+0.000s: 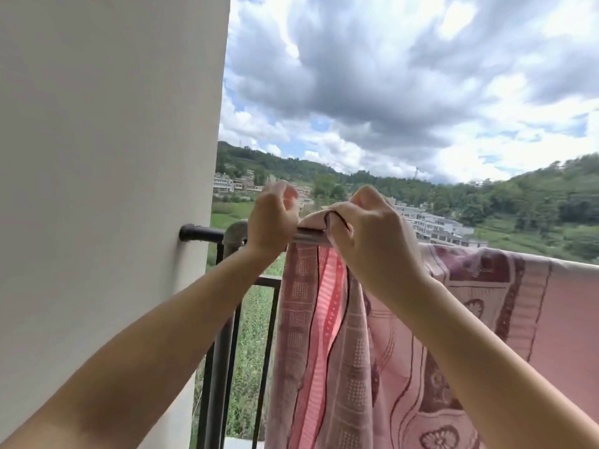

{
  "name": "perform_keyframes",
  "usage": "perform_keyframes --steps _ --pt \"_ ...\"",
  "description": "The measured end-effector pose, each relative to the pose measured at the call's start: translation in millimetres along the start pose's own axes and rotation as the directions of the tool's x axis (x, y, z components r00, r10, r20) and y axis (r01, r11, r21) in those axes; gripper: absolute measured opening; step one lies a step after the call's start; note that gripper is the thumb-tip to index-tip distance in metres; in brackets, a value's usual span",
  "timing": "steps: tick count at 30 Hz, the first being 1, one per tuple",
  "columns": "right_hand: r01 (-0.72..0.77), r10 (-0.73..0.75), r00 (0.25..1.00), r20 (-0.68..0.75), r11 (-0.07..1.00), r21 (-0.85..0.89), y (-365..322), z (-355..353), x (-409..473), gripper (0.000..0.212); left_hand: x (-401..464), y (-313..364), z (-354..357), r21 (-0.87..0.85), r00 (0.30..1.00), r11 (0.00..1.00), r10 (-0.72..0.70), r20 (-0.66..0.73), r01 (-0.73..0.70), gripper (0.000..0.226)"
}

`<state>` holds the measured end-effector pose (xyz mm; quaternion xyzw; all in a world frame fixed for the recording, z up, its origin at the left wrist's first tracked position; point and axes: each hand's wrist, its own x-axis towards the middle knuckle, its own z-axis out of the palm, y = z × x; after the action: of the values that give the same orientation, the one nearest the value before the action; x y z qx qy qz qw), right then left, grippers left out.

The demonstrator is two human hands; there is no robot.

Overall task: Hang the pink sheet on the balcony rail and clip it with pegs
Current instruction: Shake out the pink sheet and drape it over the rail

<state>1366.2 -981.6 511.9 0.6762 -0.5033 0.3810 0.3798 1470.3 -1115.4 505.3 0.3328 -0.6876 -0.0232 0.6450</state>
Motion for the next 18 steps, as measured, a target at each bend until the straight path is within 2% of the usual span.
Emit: perform_keyframes --steps 2,4,6,8,11,13,16,18 --pt "-0.049 0.041 0.996 0.076 0.994 0.102 -1.2 2.1 2.4 0.024 21.4 -7.4 -13.2 0.097 0.999 0.995 0.028 0.024 -0.03 0.015" --pt "-0.151 0.131 0.984 0.124 0.973 0.175 1.7 10.1 11.7 0.026 12.4 5.3 -22.5 0.055 0.972 0.977 0.196 0.132 -0.205 0.026" --pt "-0.236 0.216 0.971 0.106 0.941 0.241 4.8 17.8 23.4 0.026 -14.8 21.8 -18.1 -0.007 0.92 0.955 0.287 0.267 -0.296 0.044" --pt "-0.257 0.243 0.966 0.086 0.926 0.277 3.3 22.2 29.7 0.024 -31.8 25.8 -8.6 -0.09 0.922 0.965 0.263 0.285 -0.247 0.044" --pt "-0.204 0.183 0.978 0.098 0.937 0.283 -7.4 28.3 28.4 0.023 -14.0 14.5 -3.2 -0.179 0.987 0.983 0.063 0.148 -0.036 0.017" --pt "-0.159 0.132 0.984 0.118 0.95 0.268 -11.7 34.1 25.3 0.024 1.8 3.7 -3.5 -0.113 0.991 0.994 0.026 0.134 -0.01 0.015" --pt "-0.157 0.118 0.981 0.151 0.946 0.285 -8.2 39.1 22.4 0.025 18.0 -4.4 -6.7 0.022 0.944 0.999 0.035 0.327 -0.044 0.015" --pt "-0.178 0.143 0.981 0.129 0.927 0.329 -2.0 37.1 18.8 0.024 33.4 -11.3 -13.4 0.271 0.906 0.956 -0.011 0.424 -0.115 0.018"
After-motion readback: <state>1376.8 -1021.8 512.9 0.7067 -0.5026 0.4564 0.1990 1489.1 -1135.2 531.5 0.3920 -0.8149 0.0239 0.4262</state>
